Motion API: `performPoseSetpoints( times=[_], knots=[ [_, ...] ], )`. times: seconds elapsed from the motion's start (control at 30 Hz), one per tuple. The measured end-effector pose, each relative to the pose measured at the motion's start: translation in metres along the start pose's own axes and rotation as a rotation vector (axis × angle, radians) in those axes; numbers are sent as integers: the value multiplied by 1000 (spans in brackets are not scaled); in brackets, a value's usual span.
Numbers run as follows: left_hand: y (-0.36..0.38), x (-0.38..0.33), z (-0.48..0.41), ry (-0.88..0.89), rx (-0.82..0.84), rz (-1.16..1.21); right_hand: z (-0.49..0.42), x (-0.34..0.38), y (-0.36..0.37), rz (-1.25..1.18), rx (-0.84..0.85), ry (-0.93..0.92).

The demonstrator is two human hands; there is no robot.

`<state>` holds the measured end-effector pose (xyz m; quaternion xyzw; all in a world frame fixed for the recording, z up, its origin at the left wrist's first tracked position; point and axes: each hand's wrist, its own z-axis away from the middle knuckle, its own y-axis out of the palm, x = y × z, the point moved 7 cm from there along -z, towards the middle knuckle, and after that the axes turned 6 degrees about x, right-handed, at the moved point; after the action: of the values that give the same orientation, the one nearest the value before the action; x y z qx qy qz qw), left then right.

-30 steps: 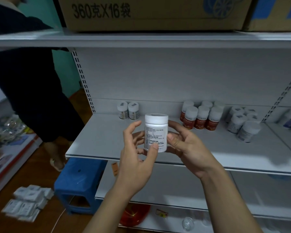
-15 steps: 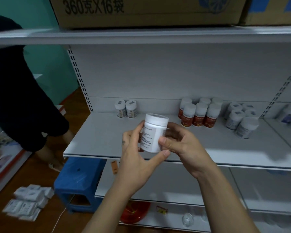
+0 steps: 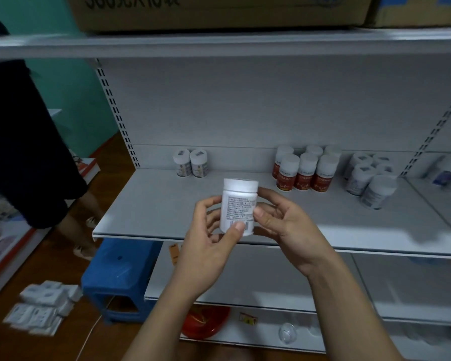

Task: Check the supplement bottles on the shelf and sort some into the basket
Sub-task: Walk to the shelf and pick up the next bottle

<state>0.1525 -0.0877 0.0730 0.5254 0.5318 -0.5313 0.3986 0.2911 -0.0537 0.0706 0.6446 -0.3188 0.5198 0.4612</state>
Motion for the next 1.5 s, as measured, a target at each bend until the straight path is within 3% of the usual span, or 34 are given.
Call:
performPoseSetpoints(
  times=[0.2,0.43,0.6,0.8,0.97,1.07,1.2,1.33,1.5],
  knots=[
    [-3,1,3,-29,-42,-219,3,-4,-3,15,-60,-1],
    [1,1,8,-43,-49,-45,5,-7,-16,54,-146,7],
    [5,0,3,-22,-20,63,7,-10,-8,3,-85,40],
    [11,-1,0,-43,90,-5,16,-1,-5,49,-117,5],
    [8,1,-1,-61,82,-54,23,3,-7,147,-164,-1],
    [10,1,1,-61,126,-40,23,9,-8,229,-84,-43],
    [3,-4,1,18,15,-152,27,18,6,413,70,-65],
    [8,-11,-1,49,22,-181,31,26,6,372,-40,-140],
    [10,-7,-2,8,54,-143,28,21,-6,222,-159,-82]
  ],
)
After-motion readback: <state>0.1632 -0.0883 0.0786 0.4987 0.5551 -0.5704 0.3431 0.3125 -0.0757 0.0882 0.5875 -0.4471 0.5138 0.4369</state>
